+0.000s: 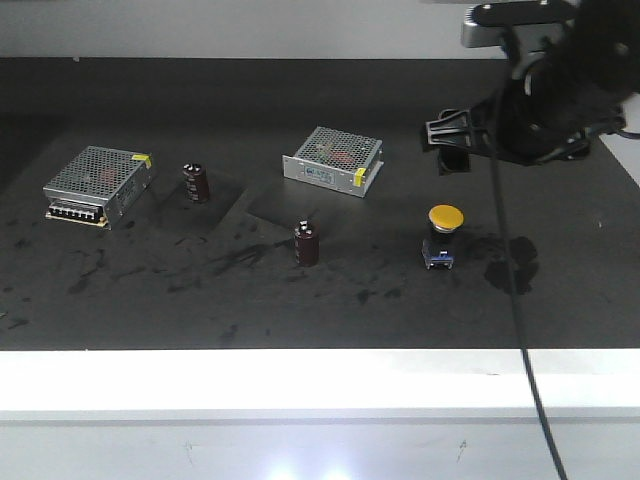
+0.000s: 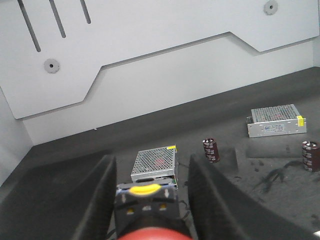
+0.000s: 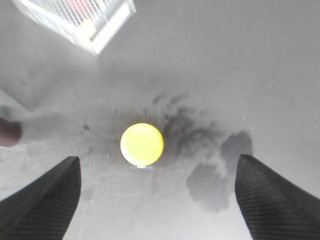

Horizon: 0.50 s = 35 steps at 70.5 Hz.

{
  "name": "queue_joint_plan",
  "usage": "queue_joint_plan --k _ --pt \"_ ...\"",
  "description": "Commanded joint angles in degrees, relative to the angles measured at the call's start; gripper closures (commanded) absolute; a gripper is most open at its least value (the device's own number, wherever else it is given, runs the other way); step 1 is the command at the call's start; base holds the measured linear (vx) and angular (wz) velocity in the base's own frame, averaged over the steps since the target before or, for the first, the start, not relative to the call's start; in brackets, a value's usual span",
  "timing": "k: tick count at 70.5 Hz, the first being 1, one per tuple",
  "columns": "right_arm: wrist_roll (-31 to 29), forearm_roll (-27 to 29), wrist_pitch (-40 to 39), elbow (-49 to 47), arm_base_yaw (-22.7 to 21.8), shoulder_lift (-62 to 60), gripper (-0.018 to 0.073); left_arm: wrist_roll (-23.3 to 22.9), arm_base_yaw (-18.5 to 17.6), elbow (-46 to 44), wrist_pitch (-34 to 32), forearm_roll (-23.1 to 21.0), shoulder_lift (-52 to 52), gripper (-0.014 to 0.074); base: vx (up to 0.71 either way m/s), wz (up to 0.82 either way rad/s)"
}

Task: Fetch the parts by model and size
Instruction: 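Move the right gripper down over the yellow-capped push-button switch, then close the right gripper on the yellow-capped switch's blue base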

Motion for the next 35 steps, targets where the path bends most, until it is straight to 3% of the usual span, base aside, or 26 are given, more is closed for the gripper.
queue_joint_plan --k 1,11,26,35 --pt "-2.22 0.91 4.5 -7.42 0.04 2.93 -0.0032 0.05 -0.2 -1.31 -4.22 0.65 1.17 0.0604 0.0 0.0" --pt "-4.37 3.41 12.74 -14.06 -0.03 9.7 -0.0032 0.05 -0.2 -1.31 -4.22 0.65 1.17 0.0604 0.0 0.0" --pt "-4.5 10.55 12.8 -15.7 -3.59 16.58 -0.0032 0.05 -0.2 -1.31 -4.22 0.65 1.17 0.0604 0.0 0.0" --pt "-5.58 11.08 12.8 -15.7 -6.29 18.64 -0.0032 0.05 -0.2 -1.31 -4.16 0.65 1.17 0.0604 0.0 0.0"
